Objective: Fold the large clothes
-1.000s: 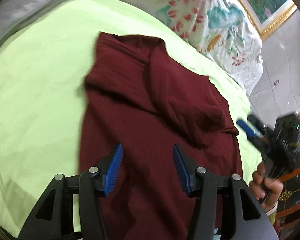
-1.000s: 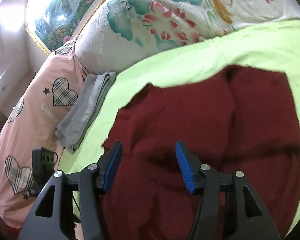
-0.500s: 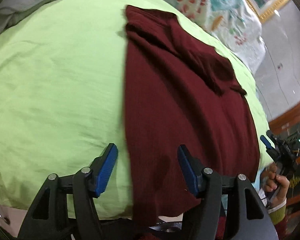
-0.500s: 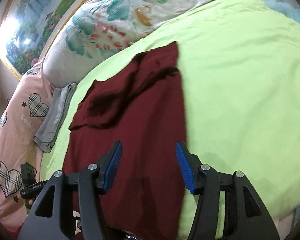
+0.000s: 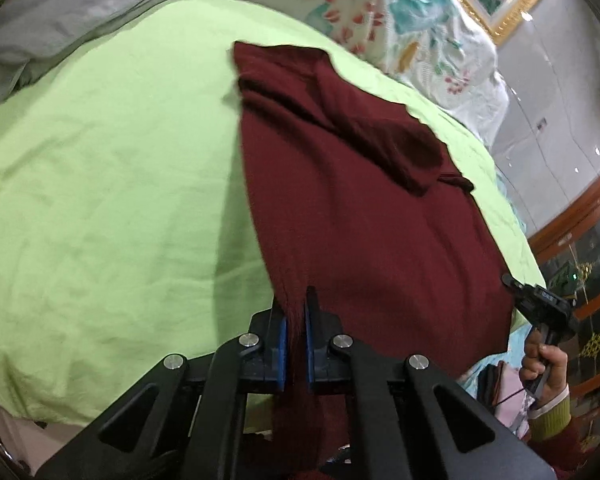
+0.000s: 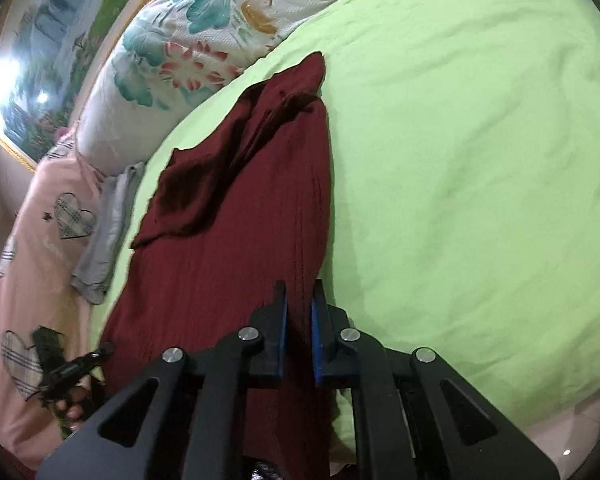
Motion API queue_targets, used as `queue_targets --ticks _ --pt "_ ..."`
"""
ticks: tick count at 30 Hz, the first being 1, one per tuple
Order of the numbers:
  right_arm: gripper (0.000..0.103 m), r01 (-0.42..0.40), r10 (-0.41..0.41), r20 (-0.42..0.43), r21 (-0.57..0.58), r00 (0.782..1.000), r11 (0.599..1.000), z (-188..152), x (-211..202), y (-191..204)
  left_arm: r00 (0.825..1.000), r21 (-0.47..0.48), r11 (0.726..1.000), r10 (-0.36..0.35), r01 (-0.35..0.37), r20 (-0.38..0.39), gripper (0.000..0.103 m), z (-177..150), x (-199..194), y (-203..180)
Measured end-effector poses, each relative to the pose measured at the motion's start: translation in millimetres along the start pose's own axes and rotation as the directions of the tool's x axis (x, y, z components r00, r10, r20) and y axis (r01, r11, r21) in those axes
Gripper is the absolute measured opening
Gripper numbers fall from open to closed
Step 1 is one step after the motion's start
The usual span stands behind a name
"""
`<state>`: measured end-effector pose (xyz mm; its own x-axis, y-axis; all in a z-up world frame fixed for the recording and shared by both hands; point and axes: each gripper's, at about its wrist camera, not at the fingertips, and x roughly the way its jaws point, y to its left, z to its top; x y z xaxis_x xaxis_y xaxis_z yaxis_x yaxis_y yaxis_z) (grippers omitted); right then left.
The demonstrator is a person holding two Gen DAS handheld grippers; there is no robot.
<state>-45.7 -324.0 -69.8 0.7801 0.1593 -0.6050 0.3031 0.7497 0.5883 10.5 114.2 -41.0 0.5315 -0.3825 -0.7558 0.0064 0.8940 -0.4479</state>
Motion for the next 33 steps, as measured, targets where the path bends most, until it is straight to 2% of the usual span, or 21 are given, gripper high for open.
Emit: queue_targets --ticks 4,6,7,8,12,13,14,15,16,17,18,24,28,31,33 --pt "0.02 -0.046 0.046 -0.028 -0.003 0.999 0.999 -5.3 -1.9 3.2 0.998 -0.037 0.998 -0.048 0.047 -0.043 0.007 -4.7 16.9 -0.5" --pt "0.031 -0.083 0.082 -0.046 -0.012 0.996 0.997 -10.0 -6.7 2.1 0.996 -0.036 0.997 -0.069 0.067 -0.061 0.013 -6.6 19.9 -0.1" --pt "0.035 -0.105 0.103 -0.053 -0.017 0.993 0.994 -13.2 -8.4 1.5 0.994 -0.036 0.997 -0.076 0.074 -0.077 0.021 -8.1 22.2 1.8" --pt "0.036 -0.12 0.119 -0.06 -0.02 0.991 0.993 -16.2 -8.6 1.4 0.993 -0.036 0.996 -0.083 0.08 -0.088 0.023 -9.6 27.5 -0.1" --pt "0.037 -0.216 0.213 -0.106 -0.012 0.971 0.976 -29.9 -4.6 0.0 0.989 -0.006 0.995 -0.102 0.102 -0.107 0.02 -12.2 35.7 -10.0" --pt "0.037 -0.235 0.232 -0.118 -0.011 0.966 0.972 -32.3 -2.3 0.9 0.988 0.016 0.994 -0.107 0.109 -0.113 0.018 -12.7 37.1 -14.5" --pt "0.037 -0.259 0.254 -0.142 -0.015 0.957 0.966 -35.1 2.4 3.6 0.987 0.031 0.993 -0.107 0.112 -0.118 0.009 -14.4 36.9 -17.5" --pt "0.036 -0.271 0.264 -0.16 -0.028 0.951 0.962 -37.9 6.0 7.8 0.986 0.055 0.992 -0.106 0.114 -0.128 0.008 -15.8 38.3 -22.4" --pt "0.024 -0.278 0.267 -0.168 -0.048 0.949 0.959 -40.7 8.4 13.0 0.988 0.073 0.992 -0.096 0.106 -0.123 0.008 -17.0 38.9 -27.5" --pt "0.014 -0.287 0.273 -0.177 -0.06 0.946 0.956 -42.5 9.9 16.2 0.991 0.097 0.991 -0.084 0.094 -0.108 0.008 -17.1 36.4 -32.2" --pt "0.008 -0.294 0.279 -0.181 -0.06 0.943 0.954 -42.0 11.2 18.3 0.991 0.104 0.99 -0.089 0.099 -0.099 0.007 -16.3 34.0 -34.5" --pt "0.007 -0.38 0.377 -0.069 -0.033 0.924 0.925 -13.6 -1.4 29.8 0.987 0.066 0.985 -0.159 0.157 0.027 0.007 14.3 3.3 -35.6" --pt "0.007 -0.42 0.422 0.005 -0.064 0.907 0.905 25.8 -5.4 49.2 0.975 0.064 0.984 -0.171 0.163 0.144 0.007 56.2 -12.5 -47.8" --pt "0.006 -0.419 0.424 0.045 -0.086 0.905 0.904 58.5 -0.9 59.8 0.958 0.079 0.985 -0.167 0.153 0.233 0.007 96.8 -18.9 -58.9" --pt "0.006 -0.409 0.417 0.067 -0.102 0.906 0.907 83.7 6.2 67.8 0.953 0.083 0.987 -0.155 0.137 0.262 0.007 123.6 -16.8 -63.7"
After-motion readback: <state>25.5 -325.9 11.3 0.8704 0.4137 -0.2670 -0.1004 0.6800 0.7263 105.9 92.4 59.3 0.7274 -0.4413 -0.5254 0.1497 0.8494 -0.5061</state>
